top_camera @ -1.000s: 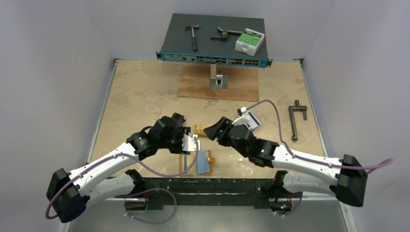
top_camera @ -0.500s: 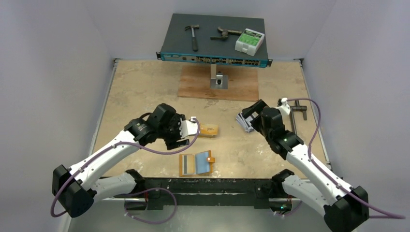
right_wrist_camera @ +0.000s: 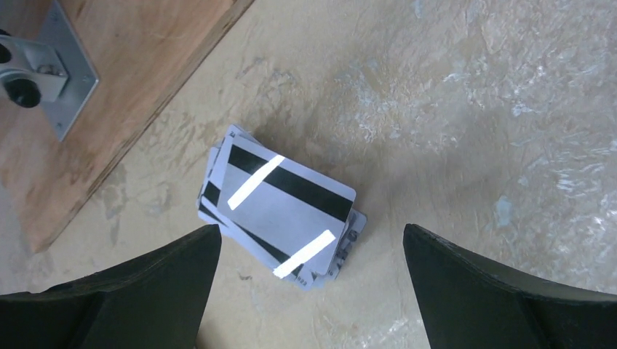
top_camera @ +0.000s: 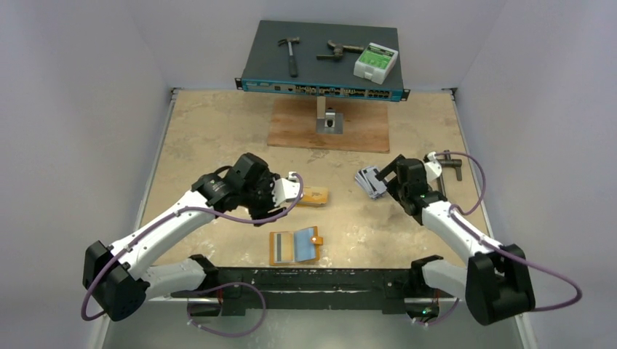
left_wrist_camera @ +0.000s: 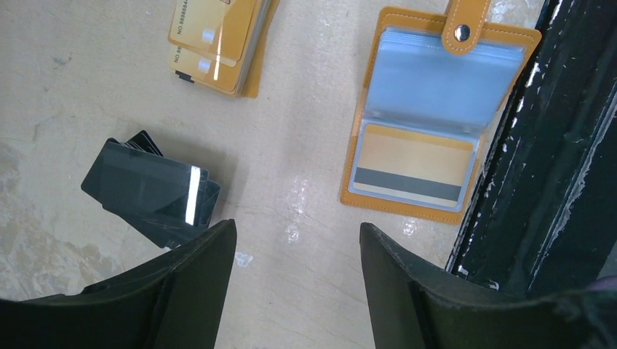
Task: Put the credit cards into the card holder
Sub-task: Pick up the credit card from the center of the board.
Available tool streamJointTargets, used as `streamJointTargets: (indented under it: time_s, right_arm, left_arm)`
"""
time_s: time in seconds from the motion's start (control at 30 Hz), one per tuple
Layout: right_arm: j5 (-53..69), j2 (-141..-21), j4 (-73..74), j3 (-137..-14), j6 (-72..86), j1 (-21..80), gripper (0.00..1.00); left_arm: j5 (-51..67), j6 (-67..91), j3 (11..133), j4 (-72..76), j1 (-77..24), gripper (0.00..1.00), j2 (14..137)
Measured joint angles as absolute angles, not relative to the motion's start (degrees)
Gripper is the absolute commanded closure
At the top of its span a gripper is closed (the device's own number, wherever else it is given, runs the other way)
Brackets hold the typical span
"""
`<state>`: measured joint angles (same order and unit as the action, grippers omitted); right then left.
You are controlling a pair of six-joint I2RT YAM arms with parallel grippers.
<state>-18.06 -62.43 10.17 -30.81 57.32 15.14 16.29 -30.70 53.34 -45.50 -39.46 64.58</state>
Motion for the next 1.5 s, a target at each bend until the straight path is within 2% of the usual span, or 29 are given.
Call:
streamJointTargets:
  time_s: [0.23,0.57,0.83,1.33,1.5]
  right_arm:
    - [-15.88,-73.56,3.29,-30.81,56.93,14.94,0.05]
    - [-14.44,-76.86,-5.43,-28.58,59.11,14.55,0.27]
    - [-13.65,-73.45,-11.92,-22.11,62.26,14.44,0.50]
    - [-13.47,-63.53,-11.79,-15.14,64.29,14.44,0.58]
    - [-13.43,-60.40,-9.34,-15.11,64.25,14.44,0.67]
  left_arm:
    - [16.56,-30.63,53.34,-45.45,-38.65,0.39,63.64]
    - [16.51,-30.63,52.77,-45.06,-38.63,0.41,61.95]
    - [16.51,-30.63,52.58,-45.06,-38.63,0.42,61.87]
    - [16.51,-30.57,51.62,-44.93,-38.63,0.44,61.47]
    - [16.53,-30.52,51.62,-44.88,-38.63,0.44,61.47]
